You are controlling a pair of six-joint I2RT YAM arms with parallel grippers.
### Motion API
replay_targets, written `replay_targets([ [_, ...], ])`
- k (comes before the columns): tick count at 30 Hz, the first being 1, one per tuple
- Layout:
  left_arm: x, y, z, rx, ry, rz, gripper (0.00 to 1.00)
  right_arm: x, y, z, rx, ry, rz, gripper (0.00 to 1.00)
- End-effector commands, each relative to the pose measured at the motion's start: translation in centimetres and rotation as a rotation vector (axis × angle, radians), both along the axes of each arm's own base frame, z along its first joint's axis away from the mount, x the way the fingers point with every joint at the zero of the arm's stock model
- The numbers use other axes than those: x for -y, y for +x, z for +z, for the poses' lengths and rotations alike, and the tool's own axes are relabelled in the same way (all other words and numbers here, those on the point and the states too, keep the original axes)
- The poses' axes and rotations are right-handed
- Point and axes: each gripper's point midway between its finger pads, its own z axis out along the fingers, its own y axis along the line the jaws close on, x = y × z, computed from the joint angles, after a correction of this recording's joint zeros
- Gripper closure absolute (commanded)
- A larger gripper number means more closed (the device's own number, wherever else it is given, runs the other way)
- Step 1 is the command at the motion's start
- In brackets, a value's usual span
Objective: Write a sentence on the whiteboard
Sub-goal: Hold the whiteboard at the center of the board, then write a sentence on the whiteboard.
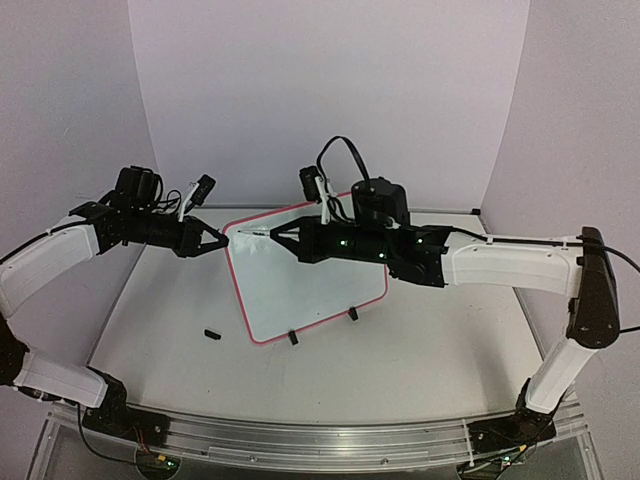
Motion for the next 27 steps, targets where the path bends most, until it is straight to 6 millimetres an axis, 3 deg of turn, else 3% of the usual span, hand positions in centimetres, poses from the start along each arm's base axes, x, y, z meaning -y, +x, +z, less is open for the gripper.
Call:
replay_targets([
  [1,-0.2,0.2,0.2,0.028,0.009,0.001,0.96,-0.9,0.2,1.5,0.039,0.022,-0.001,1.00],
  [5,-0.3,0.2,-0.1,0.028,0.018,-0.002,1.00,-1.2,0.1,1.4,0.037,0.019,0.007,1.00],
  [27,-0.2,-0.1,-0.4,0.027,0.019,-0.024,1.00,-2.3,0.6,0.5,0.023,0.011,0.011,1.00],
])
